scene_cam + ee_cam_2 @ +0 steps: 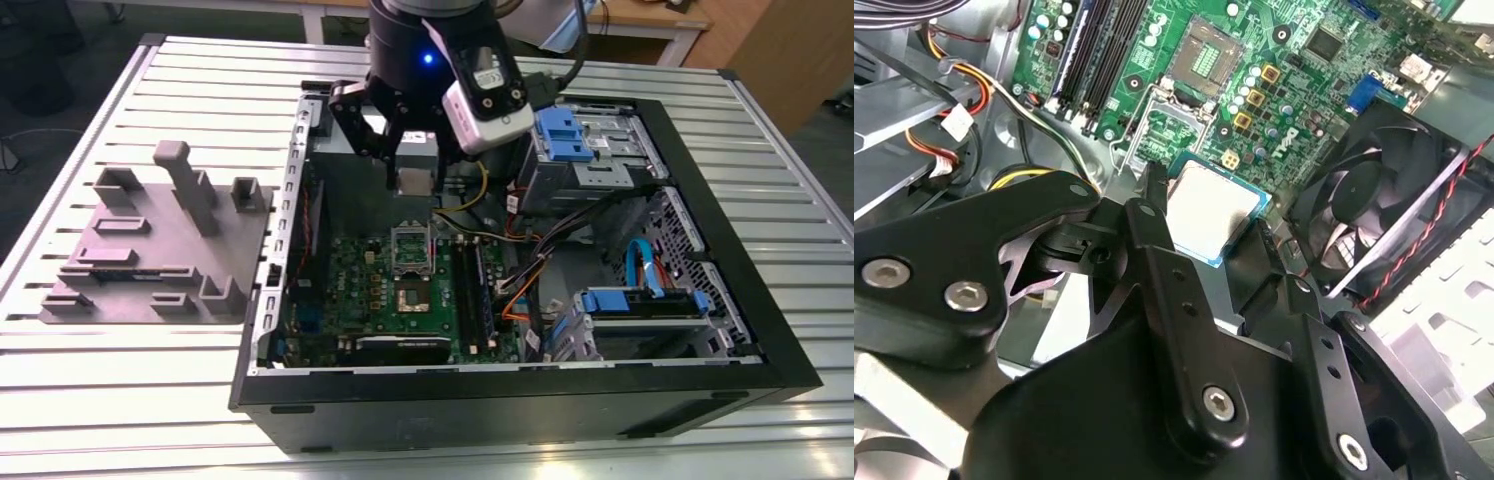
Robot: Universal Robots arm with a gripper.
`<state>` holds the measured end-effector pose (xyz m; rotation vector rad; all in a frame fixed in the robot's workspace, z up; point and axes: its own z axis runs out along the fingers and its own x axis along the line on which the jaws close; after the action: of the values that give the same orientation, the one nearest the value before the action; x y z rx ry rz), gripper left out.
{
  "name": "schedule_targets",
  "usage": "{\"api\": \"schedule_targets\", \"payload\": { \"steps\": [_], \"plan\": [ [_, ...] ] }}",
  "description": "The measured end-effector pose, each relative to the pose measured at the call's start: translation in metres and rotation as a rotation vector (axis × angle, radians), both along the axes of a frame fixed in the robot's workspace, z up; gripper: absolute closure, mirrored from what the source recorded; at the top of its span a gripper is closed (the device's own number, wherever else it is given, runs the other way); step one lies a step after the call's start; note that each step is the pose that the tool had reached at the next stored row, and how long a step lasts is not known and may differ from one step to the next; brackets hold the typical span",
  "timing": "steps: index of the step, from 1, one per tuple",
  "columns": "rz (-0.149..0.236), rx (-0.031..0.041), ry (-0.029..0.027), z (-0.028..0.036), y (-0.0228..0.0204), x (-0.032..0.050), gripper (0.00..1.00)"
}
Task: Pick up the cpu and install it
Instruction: 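Place the cpu into insertion slot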
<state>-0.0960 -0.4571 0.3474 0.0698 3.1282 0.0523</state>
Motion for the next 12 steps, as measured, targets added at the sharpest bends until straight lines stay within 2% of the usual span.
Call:
{"api": "schedule_targets", "payload": {
  "steps": [12],
  "plan": [
    [0.0, 0.0001, 0.0, -0.0029, -0.0005, 0.0, 0.53]
  ]
}}
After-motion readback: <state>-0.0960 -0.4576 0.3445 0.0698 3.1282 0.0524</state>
